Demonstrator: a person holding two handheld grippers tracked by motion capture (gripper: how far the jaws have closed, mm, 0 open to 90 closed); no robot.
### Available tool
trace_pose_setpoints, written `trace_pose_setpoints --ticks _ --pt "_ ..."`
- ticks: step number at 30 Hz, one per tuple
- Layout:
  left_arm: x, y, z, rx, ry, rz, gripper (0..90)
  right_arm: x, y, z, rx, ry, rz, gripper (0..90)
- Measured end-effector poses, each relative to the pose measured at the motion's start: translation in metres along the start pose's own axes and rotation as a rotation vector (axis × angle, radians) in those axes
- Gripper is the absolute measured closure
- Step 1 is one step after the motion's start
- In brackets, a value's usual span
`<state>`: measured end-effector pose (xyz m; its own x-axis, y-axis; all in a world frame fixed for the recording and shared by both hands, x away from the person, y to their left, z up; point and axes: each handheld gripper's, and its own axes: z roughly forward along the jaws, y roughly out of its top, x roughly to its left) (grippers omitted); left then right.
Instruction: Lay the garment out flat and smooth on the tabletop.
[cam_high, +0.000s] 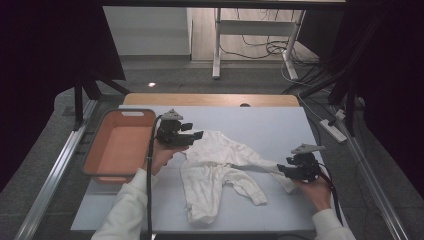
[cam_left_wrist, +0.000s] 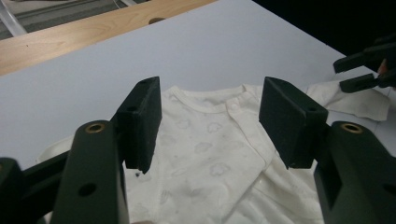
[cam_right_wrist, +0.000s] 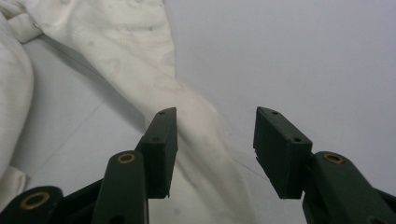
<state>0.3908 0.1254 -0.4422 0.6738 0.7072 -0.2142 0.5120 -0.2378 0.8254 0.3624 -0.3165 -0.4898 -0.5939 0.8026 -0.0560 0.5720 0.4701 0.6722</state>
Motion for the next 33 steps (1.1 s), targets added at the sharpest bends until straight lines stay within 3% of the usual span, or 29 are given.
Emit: trace_pose_setpoints --ticks 4,8,11,14,18,21,25,28,31,33 --pt "0.001 -0.001 -0.004 -0.005 0.007 -0.008 39.4 -0.001 -0.003 0.005 0.013 0.018 -0.013 59.1" --pt "0.001 -0.003 -0.004 -0.004 0.012 -0.007 39.4 0.000 -0.005 0.011 0.061 0.064 -0.036 82.1" --pt "0.002 -0.003 -0.005 -0.004 0.016 -0.008 39.4 0.001 -0.003 0.008 0.046 0.046 -0.040 87.5" --pt "0.003 -0.003 -0.005 -0.007 0.017 -0.009 39.4 0.001 0.004 -0.007 -0.021 0.021 -0.037 87.7" --pt "0.003 -0.003 -0.005 -0.007 0.018 -0.009 39.4 0.014 0.013 -0.027 -0.082 0.044 -0.071 87.6" --pt "0.003 -0.003 -0.005 -0.007 0.019 -0.009 39.4 0.032 0.014 -0.028 -0.066 0.101 -0.105 87.2" --pt "0.002 -0.003 -0.006 -0.009 0.020 -0.006 39.4 0.054 0.000 -0.017 0.003 0.166 -0.120 84.5" --pt "0.002 -0.002 -0.006 -0.010 0.020 -0.006 39.4 0.061 -0.010 -0.013 0.036 0.159 -0.148 75.1" --pt "0.002 -0.002 -0.004 -0.006 0.020 -0.004 39.2 0.054 -0.009 -0.020 -0.018 0.144 -0.106 59.9" --pt "0.002 -0.002 -0.004 -0.006 0.021 -0.001 39.1 0.047 -0.007 -0.028 -0.070 0.130 -0.063 55.3"
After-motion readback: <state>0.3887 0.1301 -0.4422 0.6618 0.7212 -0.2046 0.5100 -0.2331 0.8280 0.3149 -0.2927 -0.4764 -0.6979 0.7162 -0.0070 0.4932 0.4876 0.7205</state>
